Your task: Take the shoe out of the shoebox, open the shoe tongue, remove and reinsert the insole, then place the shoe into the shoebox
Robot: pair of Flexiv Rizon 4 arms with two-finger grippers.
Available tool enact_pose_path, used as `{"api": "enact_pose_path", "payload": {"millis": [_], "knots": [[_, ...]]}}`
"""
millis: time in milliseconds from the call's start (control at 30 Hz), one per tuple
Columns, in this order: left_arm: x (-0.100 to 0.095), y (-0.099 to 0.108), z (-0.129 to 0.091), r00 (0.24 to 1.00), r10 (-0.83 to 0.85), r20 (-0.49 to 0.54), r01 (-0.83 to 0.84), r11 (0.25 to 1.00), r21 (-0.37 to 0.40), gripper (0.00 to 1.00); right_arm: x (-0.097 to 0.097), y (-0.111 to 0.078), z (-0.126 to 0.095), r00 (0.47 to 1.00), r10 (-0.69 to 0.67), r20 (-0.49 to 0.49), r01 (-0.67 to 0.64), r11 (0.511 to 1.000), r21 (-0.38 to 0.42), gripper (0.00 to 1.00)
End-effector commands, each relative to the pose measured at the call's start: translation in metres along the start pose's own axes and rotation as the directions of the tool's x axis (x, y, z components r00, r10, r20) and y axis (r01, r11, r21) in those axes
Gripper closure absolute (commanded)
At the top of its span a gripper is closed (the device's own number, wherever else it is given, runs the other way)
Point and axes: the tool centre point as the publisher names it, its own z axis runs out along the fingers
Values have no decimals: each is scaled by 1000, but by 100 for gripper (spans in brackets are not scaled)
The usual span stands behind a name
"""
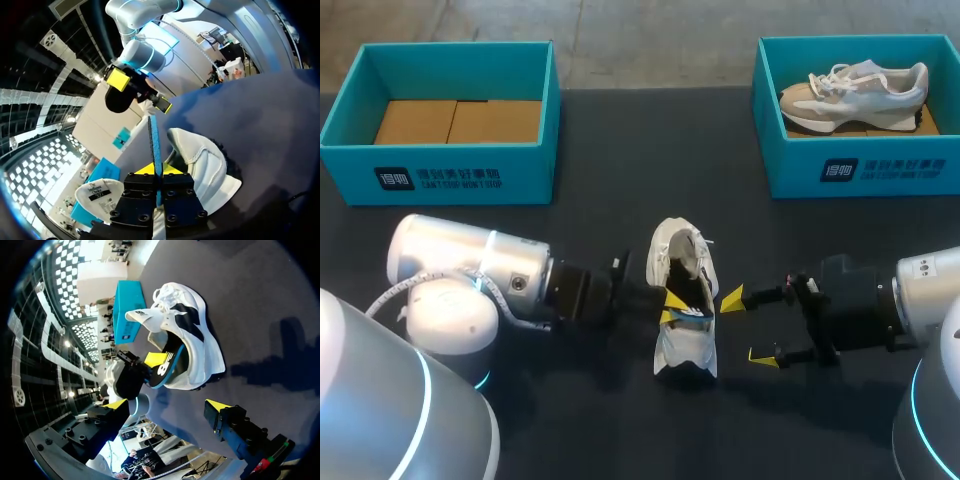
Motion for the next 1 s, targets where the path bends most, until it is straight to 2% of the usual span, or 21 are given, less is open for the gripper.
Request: {"api": "enact_pose_path", "payload": {"millis": [33,300,667,700,800,867,1000], "knots": [[-3,8,6,1000,5,-11,-5,1000,0,100,1,-2,0,1000,0,2,0,1000,-3,0],[-4,22,6,1000,20,-17,-21,999,-28,100,1,-2,0,1000,0,2,0,1000,-3,0],[-4,21,4,1000,16,-12,-16,999,-29,100,1,-2,0,1000,0,2,0,1000,-3,0],[-4,20,4,1000,16,-11,-16,1000,-27,98,1,-2,0,1000,0,2,0,1000,-3,0],[-5,17,4,1000,16,-8,-16,1000,-19,69,1,-2,0,1000,0,2,0,1000,-3,0],[-6,15,4,1000,17,-5,-17,1000,-13,64,1,-2,0,1000,0,2,0,1000,-3,0],[-7,9,4,1000,21,8,-21,1000,2,65,1,-2,0,1000,0,2,0,1000,-3,0]]}}
